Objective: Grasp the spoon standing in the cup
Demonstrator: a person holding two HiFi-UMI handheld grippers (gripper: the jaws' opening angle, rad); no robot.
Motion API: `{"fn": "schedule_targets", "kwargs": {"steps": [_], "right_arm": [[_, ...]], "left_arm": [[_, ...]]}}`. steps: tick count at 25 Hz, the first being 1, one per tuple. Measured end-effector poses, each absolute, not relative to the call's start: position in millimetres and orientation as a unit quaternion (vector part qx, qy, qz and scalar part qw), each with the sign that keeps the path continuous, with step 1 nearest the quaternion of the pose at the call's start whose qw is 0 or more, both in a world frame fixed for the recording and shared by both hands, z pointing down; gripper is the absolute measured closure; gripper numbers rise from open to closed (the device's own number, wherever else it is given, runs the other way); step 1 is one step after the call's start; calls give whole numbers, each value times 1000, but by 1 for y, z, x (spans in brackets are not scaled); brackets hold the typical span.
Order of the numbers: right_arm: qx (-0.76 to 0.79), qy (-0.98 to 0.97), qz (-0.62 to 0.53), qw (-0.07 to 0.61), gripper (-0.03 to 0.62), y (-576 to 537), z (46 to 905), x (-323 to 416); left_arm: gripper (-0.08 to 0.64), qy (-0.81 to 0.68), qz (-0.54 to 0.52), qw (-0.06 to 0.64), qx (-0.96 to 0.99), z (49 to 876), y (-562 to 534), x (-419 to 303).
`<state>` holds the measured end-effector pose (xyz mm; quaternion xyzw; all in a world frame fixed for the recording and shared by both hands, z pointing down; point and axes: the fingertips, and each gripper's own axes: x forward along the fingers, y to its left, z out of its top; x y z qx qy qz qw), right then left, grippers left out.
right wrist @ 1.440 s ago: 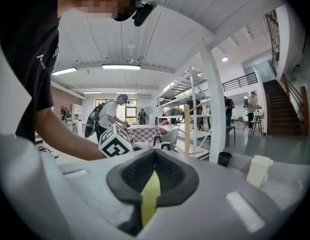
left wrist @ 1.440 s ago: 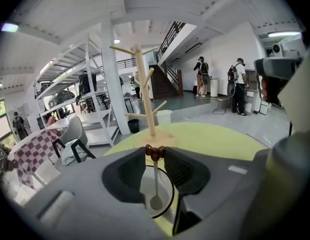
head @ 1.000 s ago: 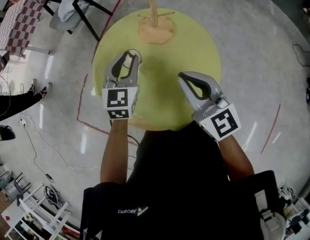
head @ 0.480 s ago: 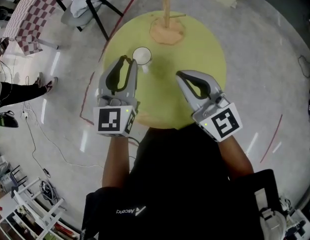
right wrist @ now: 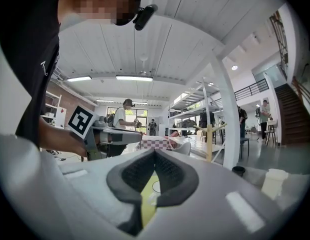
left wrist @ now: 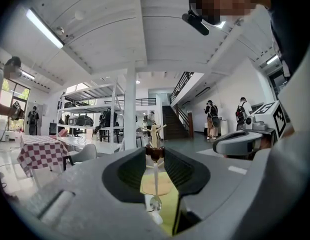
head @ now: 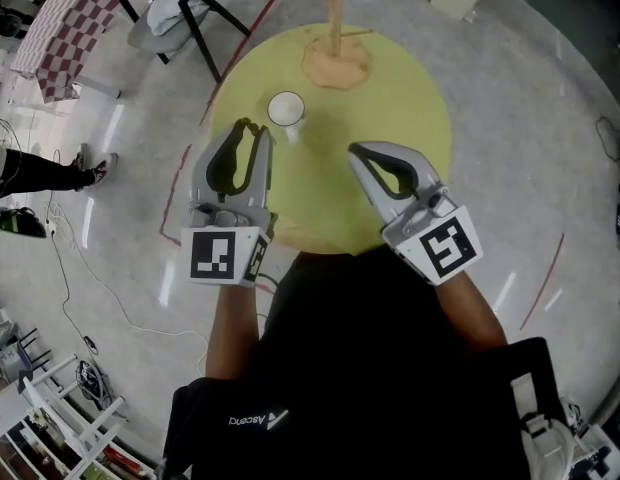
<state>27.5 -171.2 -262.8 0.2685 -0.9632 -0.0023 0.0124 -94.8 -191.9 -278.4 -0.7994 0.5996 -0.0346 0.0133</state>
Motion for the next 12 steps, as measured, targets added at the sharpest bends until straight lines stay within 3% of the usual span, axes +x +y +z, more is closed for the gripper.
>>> {"fn": "schedule_targets", "kwargs": {"steps": [12], "right_arm": [[258,-966,-6,14,589,-160,-260,38]], "left_arm": [[439,606,-30,14,-795,-277,-181,-84]]}}
